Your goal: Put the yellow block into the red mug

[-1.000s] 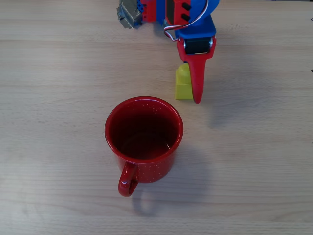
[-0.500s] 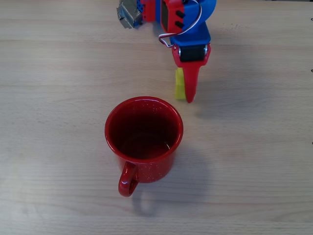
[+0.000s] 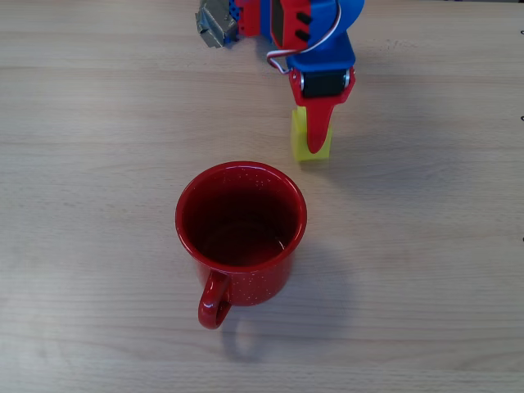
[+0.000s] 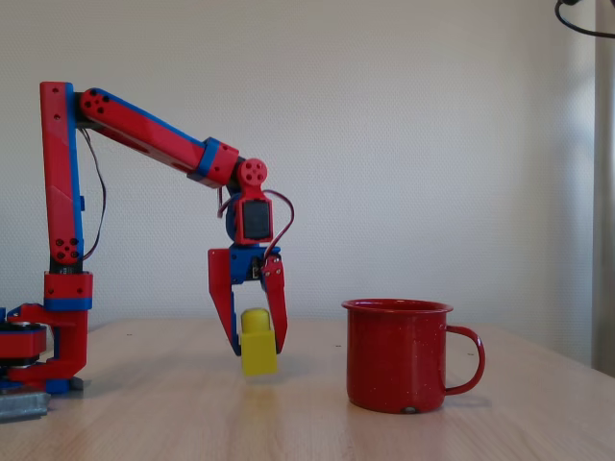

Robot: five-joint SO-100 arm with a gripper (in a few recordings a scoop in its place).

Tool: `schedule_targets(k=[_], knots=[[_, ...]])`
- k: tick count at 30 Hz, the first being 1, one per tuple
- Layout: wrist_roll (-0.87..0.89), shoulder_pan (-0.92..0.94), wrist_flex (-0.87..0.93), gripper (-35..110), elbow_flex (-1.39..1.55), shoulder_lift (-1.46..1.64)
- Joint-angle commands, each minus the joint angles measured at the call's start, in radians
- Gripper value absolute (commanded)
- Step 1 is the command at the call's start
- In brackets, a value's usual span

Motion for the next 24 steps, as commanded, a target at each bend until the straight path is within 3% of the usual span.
schedule_targets(k=[1, 14, 24], knots=[[0.034, -0.009, 0.080, 0, -0.124, 0.087], [-0.094, 0.110, 0.514, 0, -0.580, 0.135], [-0.153, 0.249, 0.634, 0, -0.930, 0.066]])
